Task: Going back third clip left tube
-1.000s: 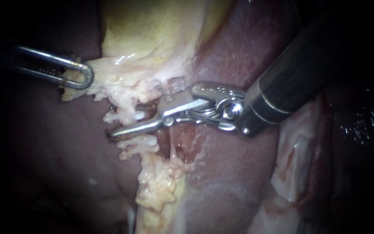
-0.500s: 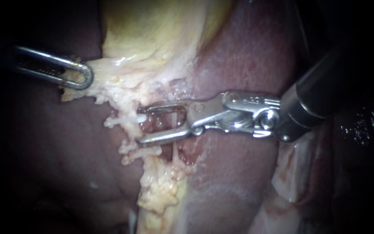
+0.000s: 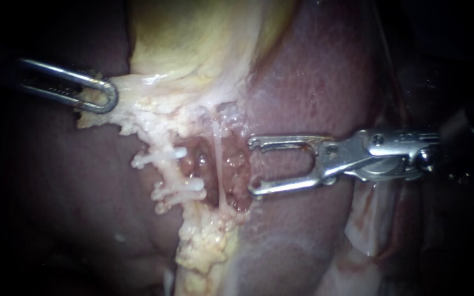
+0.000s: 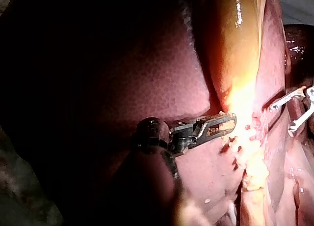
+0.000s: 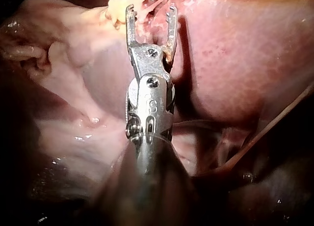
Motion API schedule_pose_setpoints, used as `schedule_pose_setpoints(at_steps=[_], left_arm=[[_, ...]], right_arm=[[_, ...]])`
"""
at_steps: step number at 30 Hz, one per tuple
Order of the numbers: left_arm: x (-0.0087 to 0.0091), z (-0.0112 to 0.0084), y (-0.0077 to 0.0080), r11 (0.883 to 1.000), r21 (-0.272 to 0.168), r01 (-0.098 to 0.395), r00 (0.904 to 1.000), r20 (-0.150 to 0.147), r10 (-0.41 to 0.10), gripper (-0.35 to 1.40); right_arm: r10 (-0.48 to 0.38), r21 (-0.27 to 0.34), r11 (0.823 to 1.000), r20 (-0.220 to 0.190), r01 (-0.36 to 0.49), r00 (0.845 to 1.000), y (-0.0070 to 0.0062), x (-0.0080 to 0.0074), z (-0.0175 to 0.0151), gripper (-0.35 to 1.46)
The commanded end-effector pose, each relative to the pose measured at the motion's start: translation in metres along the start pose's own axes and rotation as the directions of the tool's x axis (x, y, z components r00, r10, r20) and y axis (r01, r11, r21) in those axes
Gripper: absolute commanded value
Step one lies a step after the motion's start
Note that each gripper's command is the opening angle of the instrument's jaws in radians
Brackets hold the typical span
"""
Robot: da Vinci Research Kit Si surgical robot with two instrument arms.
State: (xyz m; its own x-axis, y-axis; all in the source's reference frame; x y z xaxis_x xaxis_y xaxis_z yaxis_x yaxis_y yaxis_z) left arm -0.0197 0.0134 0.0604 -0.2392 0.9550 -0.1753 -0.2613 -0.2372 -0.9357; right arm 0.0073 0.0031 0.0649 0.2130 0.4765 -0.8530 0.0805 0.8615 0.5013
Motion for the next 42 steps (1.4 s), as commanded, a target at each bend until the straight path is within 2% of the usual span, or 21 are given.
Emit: schedule_pose_setpoints(at_steps=[1,12,23,30,42], left_arm=[[0.0,0.0,0.0,1.0,-0.001,0.0,1.0,0.0,0.0,-0.35],[0.0,0.0006,-0.0003,1.0,0.002,-0.001,1.0,-0.002,0.001,-0.35],[-0.0007,0.0042,-0.0027,1.0,0.006,-0.013,0.9999,-0.001,0.013,-0.35],[-0.0015,0.0063,-0.0037,1.0,0.002,-0.021,0.9998,0.006,0.021,-0.35],[-0.0016,0.0065,-0.0037,1.0,0.0,-0.017,0.9998,0.009,0.017,-0.35]], right_arm=[[-0.001,0.001,1.0,0.0,0.001,1.0,0.0,0.0001,-0.0003,0.49],[-0.013,0.01,1.0,0.0,0.013,1.0,-0.0002,0.0008,-0.0024,0.5],[-0.013,0.012,1.0,0.0,0.013,1.0,-0.0005,0.0009,-0.0025,0.5],[-0.013,0.012,1.0,0.0,0.013,1.0,-0.0006,0.0009,-0.0026,0.5],[-0.012,0.013,1.0,-0.001,0.012,1.0,-0.0009,0.0012,-0.0026,0.5]])
